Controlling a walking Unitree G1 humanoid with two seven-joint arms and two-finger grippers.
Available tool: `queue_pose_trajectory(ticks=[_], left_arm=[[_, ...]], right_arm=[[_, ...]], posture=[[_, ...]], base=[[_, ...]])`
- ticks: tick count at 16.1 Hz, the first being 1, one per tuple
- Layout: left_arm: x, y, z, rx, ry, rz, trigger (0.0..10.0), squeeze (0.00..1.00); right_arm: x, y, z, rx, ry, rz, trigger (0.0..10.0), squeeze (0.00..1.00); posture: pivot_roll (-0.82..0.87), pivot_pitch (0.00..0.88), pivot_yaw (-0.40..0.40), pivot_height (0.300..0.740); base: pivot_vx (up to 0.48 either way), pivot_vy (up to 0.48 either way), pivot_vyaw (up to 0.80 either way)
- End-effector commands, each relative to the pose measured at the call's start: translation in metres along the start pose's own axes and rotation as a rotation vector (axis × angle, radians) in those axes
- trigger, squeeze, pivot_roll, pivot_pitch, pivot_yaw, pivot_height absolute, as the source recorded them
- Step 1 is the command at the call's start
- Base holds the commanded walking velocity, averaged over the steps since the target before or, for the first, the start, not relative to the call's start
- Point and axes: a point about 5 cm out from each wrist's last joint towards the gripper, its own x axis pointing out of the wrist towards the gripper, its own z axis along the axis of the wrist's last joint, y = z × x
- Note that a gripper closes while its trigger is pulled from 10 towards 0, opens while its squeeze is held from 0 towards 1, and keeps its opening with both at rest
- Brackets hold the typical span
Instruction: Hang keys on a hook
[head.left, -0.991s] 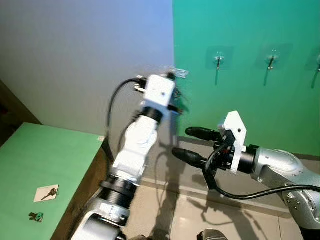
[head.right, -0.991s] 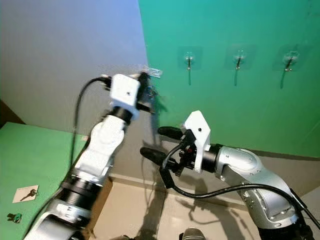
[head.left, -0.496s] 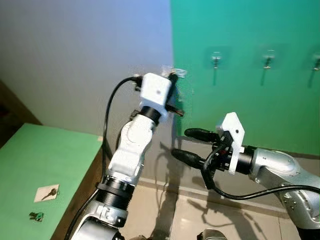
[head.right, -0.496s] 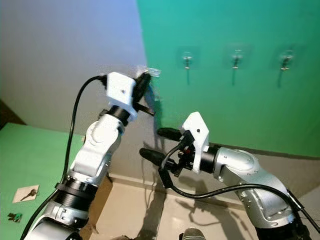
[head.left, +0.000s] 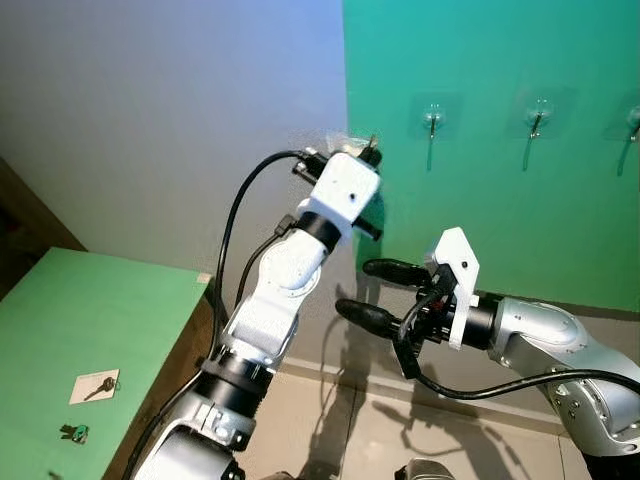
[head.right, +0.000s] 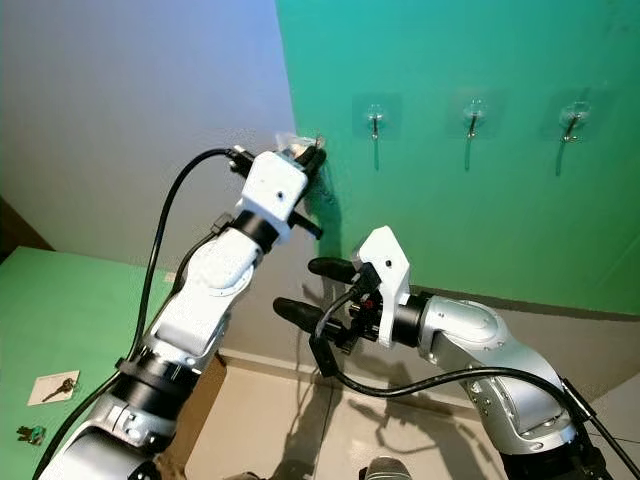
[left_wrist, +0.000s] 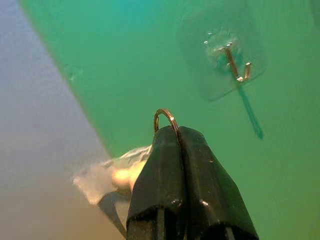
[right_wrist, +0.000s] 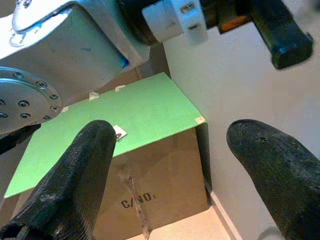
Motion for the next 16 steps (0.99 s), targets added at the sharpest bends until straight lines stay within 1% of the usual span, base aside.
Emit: queue_pose_trajectory(ticks=[1, 2, 4, 9, 13, 16], left_arm=[[0.004, -0.001, 0.004, 0.044, -0.021, -0.009, 0.0, 0.00], [0.007, -0.003, 0.005, 0.068, -0.031, -0.021, 0.0, 0.00], [0.011, -0.002, 0.003, 0.084, -0.027, -0.028, 0.0, 0.00], [0.014, 0.002, 0.002, 0.115, -0.031, -0.029, 0.0, 0.00], [0.016, -0.006, 0.009, 0.160, -0.072, -0.049, 0.0, 0.00], [0.014, -0.014, 0.011, 0.164, -0.085, -0.069, 0.0, 0.00]], right_arm=[[0.002, 0.001, 0.000, -0.005, -0.005, 0.011, 10.0, 0.00], [0.002, 0.002, -0.001, -0.004, -0.005, 0.013, 10.0, 0.00], [0.003, 0.003, -0.002, -0.003, -0.005, 0.016, 10.0, 0.00], [0.005, 0.005, -0.002, -0.002, -0.008, 0.024, 10.0, 0.00], [0.006, 0.007, -0.003, 0.002, -0.008, 0.030, 10.0, 0.00], [0.006, 0.007, -0.003, 0.003, -0.006, 0.033, 10.0, 0.00]], posture=[[-0.30, 0.003, 0.149, 0.736], [-0.30, 0.000, 0.151, 0.736], [-0.30, 0.000, 0.152, 0.736], [-0.30, 0.010, 0.155, 0.736], [-0.30, 0.020, 0.157, 0.736], [-0.30, 0.024, 0.157, 0.736]], base=[[0.000, 0.000, 0.00], [0.000, 0.000, 0.00], [0.000, 0.000, 0.00], [0.000, 0.000, 0.00], [0.000, 0.000, 0.00], [0.000, 0.000, 0.00]])
